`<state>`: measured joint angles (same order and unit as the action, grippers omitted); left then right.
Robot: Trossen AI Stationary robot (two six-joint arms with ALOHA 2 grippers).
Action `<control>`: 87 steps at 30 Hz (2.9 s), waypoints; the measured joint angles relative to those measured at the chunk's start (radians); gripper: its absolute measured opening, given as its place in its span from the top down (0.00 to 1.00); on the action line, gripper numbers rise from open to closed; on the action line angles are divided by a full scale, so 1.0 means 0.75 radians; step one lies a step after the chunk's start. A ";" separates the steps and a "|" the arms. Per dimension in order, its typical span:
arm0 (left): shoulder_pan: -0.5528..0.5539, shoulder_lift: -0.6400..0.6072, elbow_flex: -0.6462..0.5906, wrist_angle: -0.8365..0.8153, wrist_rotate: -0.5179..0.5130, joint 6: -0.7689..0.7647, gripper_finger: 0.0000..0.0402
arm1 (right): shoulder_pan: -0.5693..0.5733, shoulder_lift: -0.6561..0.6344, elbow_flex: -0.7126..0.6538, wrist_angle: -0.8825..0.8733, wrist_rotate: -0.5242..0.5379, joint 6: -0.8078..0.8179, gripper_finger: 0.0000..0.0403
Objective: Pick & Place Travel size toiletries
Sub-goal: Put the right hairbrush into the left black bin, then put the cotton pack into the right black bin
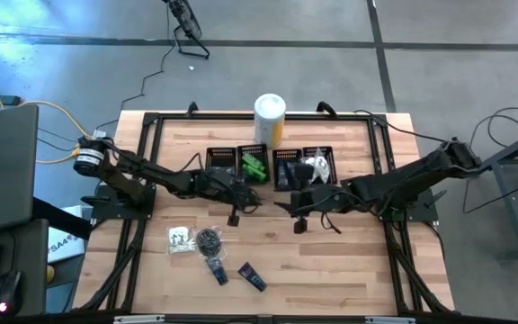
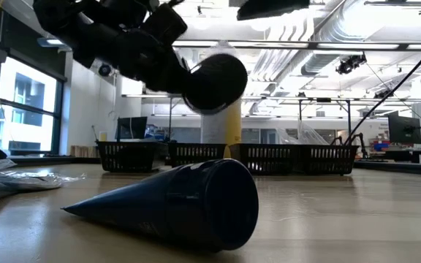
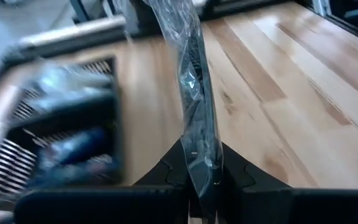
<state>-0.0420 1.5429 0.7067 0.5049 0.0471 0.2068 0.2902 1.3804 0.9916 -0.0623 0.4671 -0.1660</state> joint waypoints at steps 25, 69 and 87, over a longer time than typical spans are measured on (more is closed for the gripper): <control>0.083 -0.442 0.001 -0.866 -0.811 -0.113 0.93 | 0.000 -0.021 -0.003 -0.290 0.002 0.326 0.72; 0.083 -0.382 -0.101 -0.916 -0.910 -0.377 0.68 | -0.003 -0.021 -0.005 -0.254 0.003 0.322 0.72; 0.082 -0.398 -0.015 -0.797 -0.709 -0.139 0.90 | -0.003 -0.021 -0.005 -0.255 0.002 0.322 0.72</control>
<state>0.0196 1.2446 0.6952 -0.0928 -0.4846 0.1029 0.2878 1.3647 0.9878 -0.2535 0.4686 0.0753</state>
